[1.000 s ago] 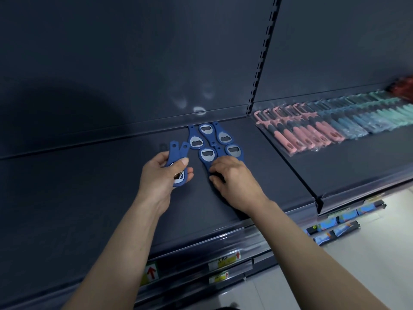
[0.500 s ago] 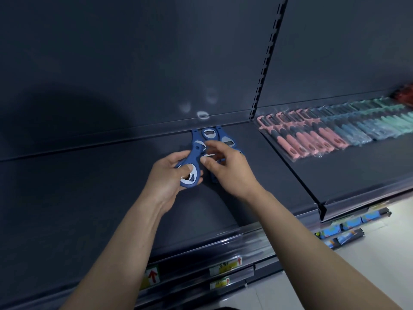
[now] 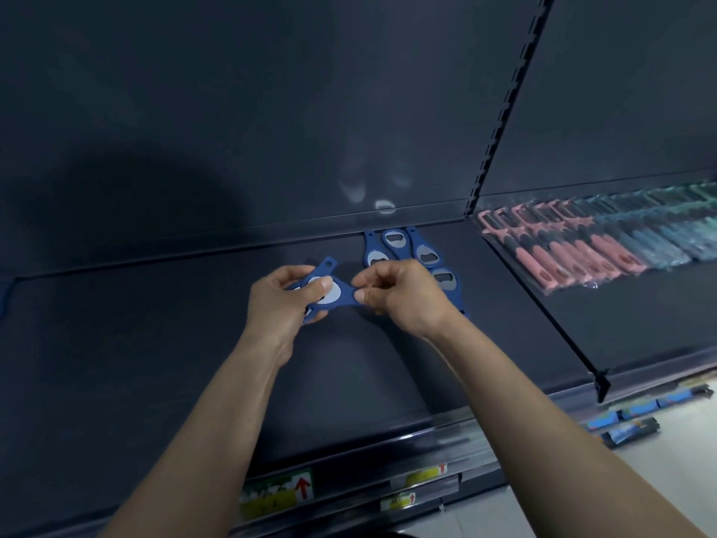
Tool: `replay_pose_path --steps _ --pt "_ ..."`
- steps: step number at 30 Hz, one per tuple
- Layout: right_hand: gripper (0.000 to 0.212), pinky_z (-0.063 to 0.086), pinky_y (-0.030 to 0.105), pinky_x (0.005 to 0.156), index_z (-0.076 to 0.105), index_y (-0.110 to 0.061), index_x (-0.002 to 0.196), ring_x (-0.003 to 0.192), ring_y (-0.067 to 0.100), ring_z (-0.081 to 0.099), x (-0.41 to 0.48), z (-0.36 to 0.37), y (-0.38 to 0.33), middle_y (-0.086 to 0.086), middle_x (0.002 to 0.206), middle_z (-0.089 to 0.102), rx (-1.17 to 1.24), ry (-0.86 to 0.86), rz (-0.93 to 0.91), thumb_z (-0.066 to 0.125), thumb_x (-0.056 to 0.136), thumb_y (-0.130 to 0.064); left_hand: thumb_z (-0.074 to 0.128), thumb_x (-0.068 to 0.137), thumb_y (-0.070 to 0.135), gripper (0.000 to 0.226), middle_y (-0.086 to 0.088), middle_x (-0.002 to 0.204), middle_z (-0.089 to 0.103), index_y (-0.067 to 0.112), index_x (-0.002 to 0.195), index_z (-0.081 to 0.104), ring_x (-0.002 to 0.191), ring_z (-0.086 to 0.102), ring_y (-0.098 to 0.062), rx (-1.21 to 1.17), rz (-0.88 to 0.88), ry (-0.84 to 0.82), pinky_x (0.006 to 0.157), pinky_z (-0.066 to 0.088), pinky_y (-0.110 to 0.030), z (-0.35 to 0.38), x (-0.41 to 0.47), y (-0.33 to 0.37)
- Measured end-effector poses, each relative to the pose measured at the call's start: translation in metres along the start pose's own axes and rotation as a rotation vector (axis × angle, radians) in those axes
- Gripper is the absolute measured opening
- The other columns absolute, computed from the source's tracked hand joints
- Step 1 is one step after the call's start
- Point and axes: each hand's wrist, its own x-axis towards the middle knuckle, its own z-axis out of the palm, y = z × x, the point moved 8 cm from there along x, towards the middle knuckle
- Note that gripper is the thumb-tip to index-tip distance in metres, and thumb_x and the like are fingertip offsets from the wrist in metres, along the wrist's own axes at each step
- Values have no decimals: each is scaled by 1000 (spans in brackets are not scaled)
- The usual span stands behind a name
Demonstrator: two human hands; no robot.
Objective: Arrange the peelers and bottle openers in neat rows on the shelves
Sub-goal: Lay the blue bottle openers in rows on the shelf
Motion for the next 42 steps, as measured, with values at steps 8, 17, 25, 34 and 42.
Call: replay_pose_path --steps 8,17,25,34,42 --pt "29 46 16 68 63 -22 99 75 9 58 3 15 0 -6 85 59 -149 -69 41 78 74 -15 72 79 8 14 -6 80 67 9 91 66 56 59 -12 14 27 48 45 46 -18 -1 20 5" --pt "27 53 33 79 64 -2 103 94 27 63 11 -13 6 12 102 66 -414 254 100 68 82 -17 44 89 -3 28 -12 104 60 6 112 56 72 66 -18 -86 -29 26 61 57 -21 -2 42 7" --pt "18 33 30 59 48 -7 75 79 33 55 25 16 -9 15 86 62 -796 369 134 53 87 -20 36 87 -11 38 -8 105 61 13 109 56 78 68 -19 -38 -6 -29 61 56 -19 -5 46 8" --pt "39 36 33 69 52 -5 102 102 30 53 37 23 -4 12 103 61 -896 441 37 50 92 -43 38 86 -10 40 -7 99 66 22 94 60 77 70 -17 0 22 -63 69 57 -25 -14 46 9" --pt "24 38 32 78 55 -2 103 105 29 47 44 31 -5 14 106 58 -852 391 -58 43 97 -22 35 83 -14 44 -5 104 64 15 109 57 84 69 -19 7 10 -100 72 56 -25 -7 41 11"
